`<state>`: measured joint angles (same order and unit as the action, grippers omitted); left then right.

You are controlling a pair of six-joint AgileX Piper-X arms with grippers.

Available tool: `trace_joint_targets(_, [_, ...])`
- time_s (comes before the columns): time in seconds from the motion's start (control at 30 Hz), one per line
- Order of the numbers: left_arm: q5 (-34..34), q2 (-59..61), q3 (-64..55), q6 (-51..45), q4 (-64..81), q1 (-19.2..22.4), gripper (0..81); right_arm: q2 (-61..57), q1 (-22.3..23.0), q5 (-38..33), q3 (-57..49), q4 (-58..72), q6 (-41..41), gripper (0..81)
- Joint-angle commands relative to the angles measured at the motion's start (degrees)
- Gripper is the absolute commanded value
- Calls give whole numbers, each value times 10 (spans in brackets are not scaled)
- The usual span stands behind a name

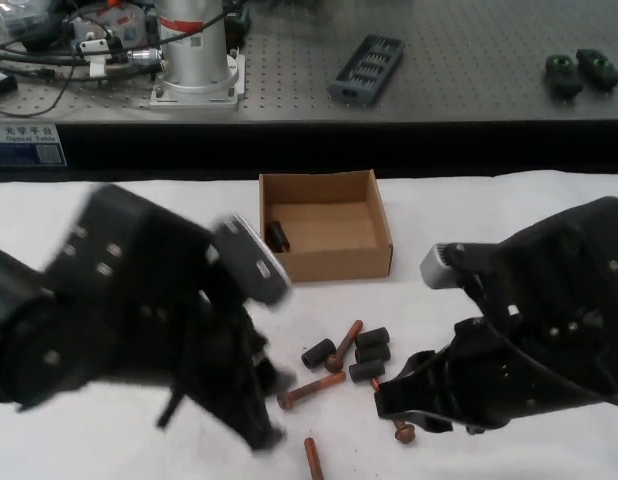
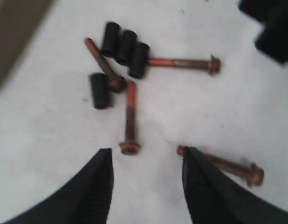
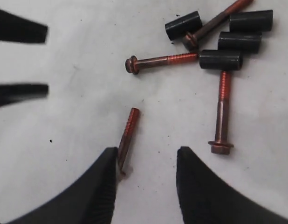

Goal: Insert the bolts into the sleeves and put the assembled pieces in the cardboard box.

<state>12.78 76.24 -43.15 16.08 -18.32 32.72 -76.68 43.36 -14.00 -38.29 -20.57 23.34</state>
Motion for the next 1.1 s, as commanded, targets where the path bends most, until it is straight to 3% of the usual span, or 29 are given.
trace_joint_targets(0.0, [-6, -24, -8, -43, 27, -15, 305, -28, 3, -20, -8, 2, 11, 294])
trace_joint_targets(0.2, [-6, -100, -8, -41, 26, -71, 272, -78, 39, -25, -33, -9, 8, 294])
trace_joint_targets(0.4, [-6, -161, -8, -203, 3, -133, 343, -107, 80, 8, -82, -62, -34, 294])
trace_joint_targets(0.5, [-6, -186, -8, -221, -14, -150, 342, -121, 88, 24, -99, -81, -41, 294])
trace_joint_targets(1.07, [-6, -271, -8, -221, -30, -156, 342, -265, 133, 73, -264, -218, -39, 294])
